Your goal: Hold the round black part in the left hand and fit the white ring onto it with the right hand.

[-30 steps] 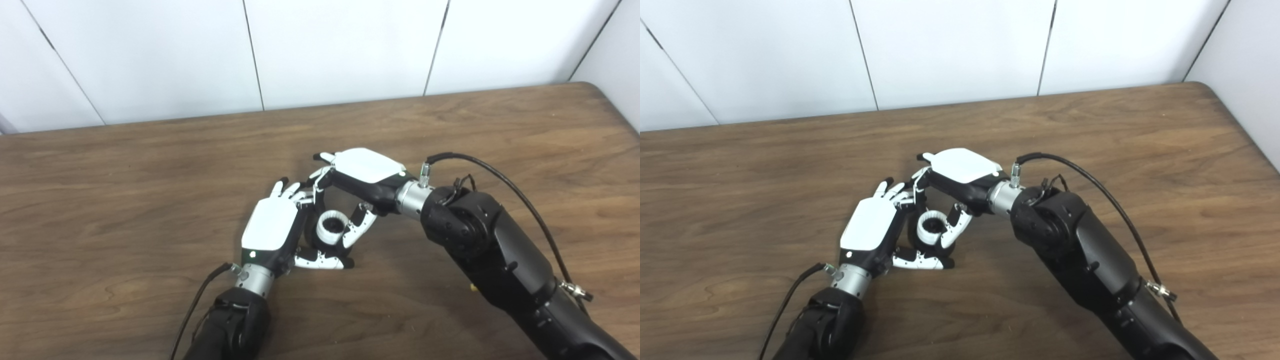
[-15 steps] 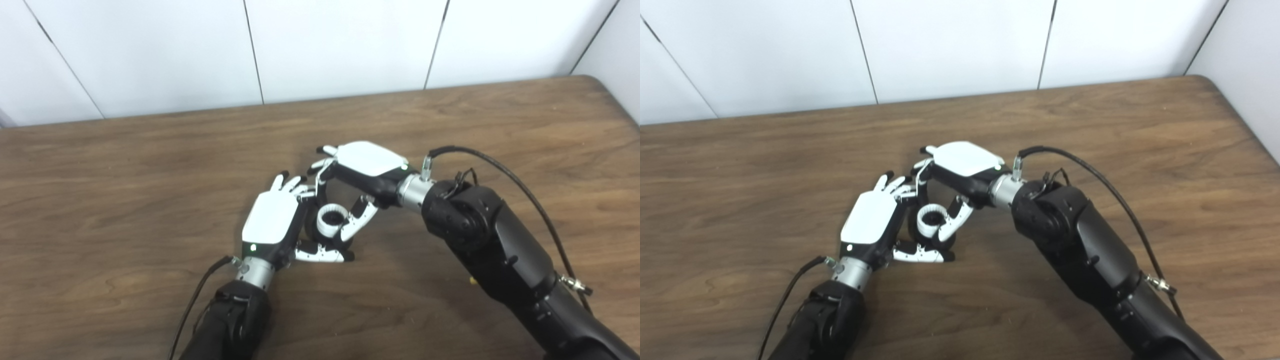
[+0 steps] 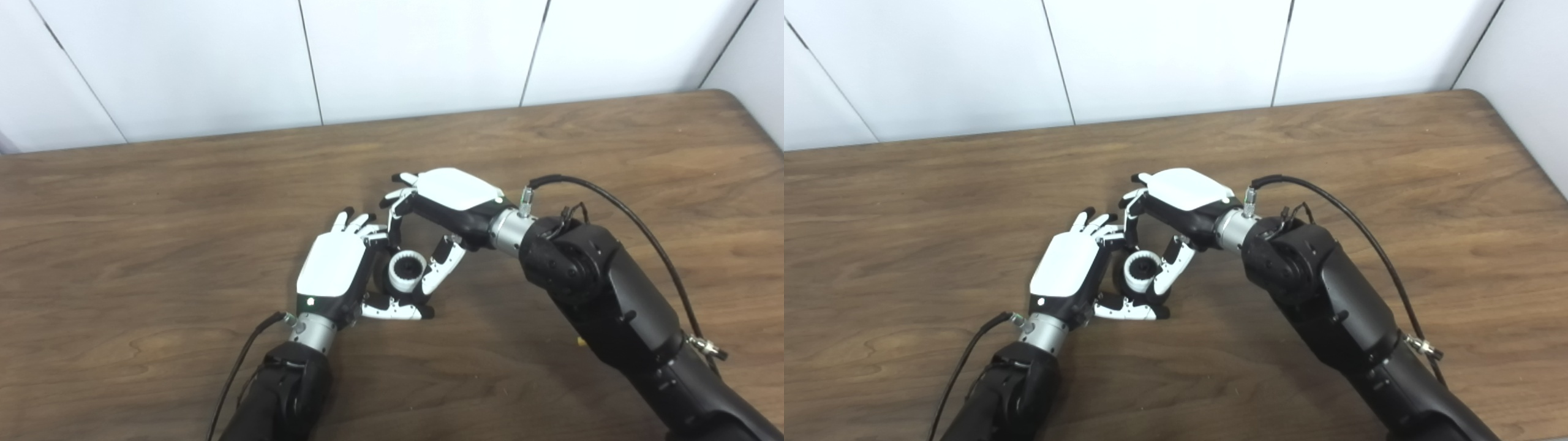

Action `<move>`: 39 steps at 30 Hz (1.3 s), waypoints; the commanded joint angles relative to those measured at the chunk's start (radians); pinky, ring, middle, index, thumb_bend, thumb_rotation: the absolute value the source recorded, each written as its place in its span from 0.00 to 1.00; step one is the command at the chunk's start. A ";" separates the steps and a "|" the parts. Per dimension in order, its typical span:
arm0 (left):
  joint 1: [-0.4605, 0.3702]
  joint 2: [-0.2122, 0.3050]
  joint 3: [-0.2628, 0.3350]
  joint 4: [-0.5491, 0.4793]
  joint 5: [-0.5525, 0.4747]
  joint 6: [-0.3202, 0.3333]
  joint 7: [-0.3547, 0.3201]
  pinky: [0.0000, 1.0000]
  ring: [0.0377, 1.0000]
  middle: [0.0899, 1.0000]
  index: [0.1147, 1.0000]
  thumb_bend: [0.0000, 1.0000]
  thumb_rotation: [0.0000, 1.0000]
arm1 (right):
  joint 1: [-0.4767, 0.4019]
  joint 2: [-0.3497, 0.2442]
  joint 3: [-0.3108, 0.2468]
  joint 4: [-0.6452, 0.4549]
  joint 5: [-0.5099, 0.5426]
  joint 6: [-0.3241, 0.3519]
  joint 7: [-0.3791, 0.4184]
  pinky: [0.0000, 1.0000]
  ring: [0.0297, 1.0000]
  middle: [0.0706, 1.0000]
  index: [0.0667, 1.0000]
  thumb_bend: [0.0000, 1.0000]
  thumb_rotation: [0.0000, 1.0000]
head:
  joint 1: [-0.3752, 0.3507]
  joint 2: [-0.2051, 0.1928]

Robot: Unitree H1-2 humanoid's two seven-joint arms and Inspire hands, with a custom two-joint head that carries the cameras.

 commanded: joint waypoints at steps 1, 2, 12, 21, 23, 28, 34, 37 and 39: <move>0.002 -0.002 -0.010 0.006 0.007 0.006 -0.032 1.00 0.90 0.75 0.42 0.52 0.05 | -0.039 -0.002 -0.017 -0.026 0.005 -0.005 -0.010 1.00 1.00 0.86 0.50 1.00 0.24 | -0.001 0.000; 0.002 -0.003 -0.010 0.007 0.008 0.006 -0.031 1.00 0.90 0.75 0.42 0.52 0.05 | -0.039 -0.002 -0.018 -0.025 0.005 -0.007 -0.012 1.00 1.00 0.85 0.49 1.00 0.24 | -0.001 0.000; -0.001 0.000 -0.006 0.016 -0.004 -0.003 -0.028 1.00 0.90 0.75 0.42 0.52 0.05 | -0.056 -0.009 -0.049 -0.048 0.019 0.002 -0.005 1.00 1.00 0.85 0.50 1.00 0.25 | -0.004 -0.007; 0.001 0.003 0.005 0.013 -0.010 0.006 -0.032 1.00 0.90 0.75 0.42 0.52 0.05 | -0.082 -0.042 -0.100 -0.091 0.033 0.035 0.034 1.00 1.00 0.86 0.54 1.00 0.28 | -0.002 -0.012; 0.003 0.005 0.009 0.012 -0.013 0.006 -0.034 1.00 0.90 0.75 0.42 0.52 0.05 | -0.084 -0.051 -0.115 -0.104 0.038 0.056 0.045 1.00 1.00 0.86 0.55 1.00 0.28 | 0.000 -0.014; 0.004 0.017 0.010 0.001 0.002 0.017 -0.052 1.00 0.90 0.75 0.42 0.52 0.06 | -0.088 -0.077 -0.144 -0.115 0.052 0.072 0.057 1.00 1.00 0.87 0.59 1.00 0.30 | 0.011 -0.017; 0.002 0.041 0.008 -0.025 0.031 0.038 -0.108 1.00 0.92 0.79 0.54 0.70 0.19 | -0.081 -0.090 -0.167 -0.112 0.065 0.079 0.052 1.00 1.00 0.87 0.60 1.00 0.30 | 0.020 -0.023; 0.004 0.056 0.006 -0.038 0.050 0.045 -0.132 1.00 0.93 0.83 0.68 0.90 0.33 | -0.074 -0.091 -0.170 -0.108 0.062 0.076 0.042 1.00 1.00 0.87 0.60 1.00 0.29 | 0.020 -0.026; 0.006 0.064 0.008 -0.047 0.052 0.045 -0.141 1.00 0.93 0.84 0.72 0.95 0.36 | -0.068 -0.091 -0.172 -0.105 0.061 0.075 0.037 1.00 1.00 0.87 0.60 1.00 0.29 | 0.024 -0.026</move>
